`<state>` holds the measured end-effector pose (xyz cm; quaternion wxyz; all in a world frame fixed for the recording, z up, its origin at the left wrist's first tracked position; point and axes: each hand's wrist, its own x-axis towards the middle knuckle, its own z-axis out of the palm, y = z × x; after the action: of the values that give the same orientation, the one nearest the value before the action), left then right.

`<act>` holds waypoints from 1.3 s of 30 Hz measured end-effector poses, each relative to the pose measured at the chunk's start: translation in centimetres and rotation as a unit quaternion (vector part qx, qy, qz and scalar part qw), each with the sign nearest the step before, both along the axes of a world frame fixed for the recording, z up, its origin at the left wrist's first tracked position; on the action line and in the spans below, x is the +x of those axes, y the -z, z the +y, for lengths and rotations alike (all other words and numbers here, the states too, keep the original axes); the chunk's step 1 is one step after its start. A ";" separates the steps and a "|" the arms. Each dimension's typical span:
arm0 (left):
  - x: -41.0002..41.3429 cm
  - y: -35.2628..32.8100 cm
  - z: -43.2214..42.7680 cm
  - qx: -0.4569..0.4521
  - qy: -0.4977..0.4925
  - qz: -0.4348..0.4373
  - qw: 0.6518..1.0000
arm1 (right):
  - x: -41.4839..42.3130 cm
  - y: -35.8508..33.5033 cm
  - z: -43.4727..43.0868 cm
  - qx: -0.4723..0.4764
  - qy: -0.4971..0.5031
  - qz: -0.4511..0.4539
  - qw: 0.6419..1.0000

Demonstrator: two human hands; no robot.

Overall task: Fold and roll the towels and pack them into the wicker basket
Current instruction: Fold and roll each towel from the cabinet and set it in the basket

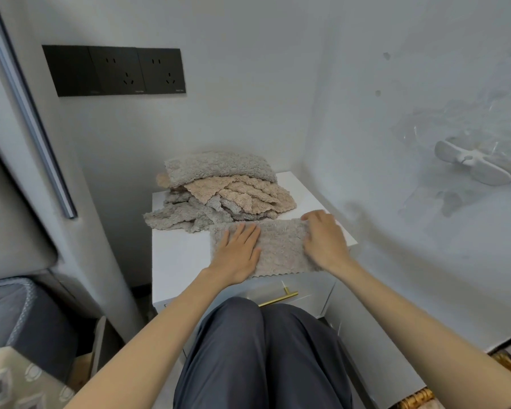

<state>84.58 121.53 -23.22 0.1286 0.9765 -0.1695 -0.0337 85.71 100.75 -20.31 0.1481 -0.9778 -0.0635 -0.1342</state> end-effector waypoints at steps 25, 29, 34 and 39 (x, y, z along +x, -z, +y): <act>0.0 2.2 2.2 0.000 -0.140 0.015 0.990 | 1.9 3.8 -1.6 -0.015 0.054 0.201 0.978; 0.1 1.1 1.8 0.032 -0.144 0.028 0.989 | 2.3 1.9 -2.3 0.042 0.107 0.181 0.977; -0.2 -0.5 1.1 0.048 -0.121 -0.130 0.983 | 3.3 0.2 -2.5 0.138 0.207 0.270 0.930; 0.7 -1.4 1.3 0.033 -0.109 -0.097 0.989 | 4.3 -0.8 -2.3 0.184 0.169 0.307 0.919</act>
<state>85.33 122.78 -21.82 0.0824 0.9914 -0.0730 0.0703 90.04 98.43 -19.49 0.3124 -0.9228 0.1769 0.1397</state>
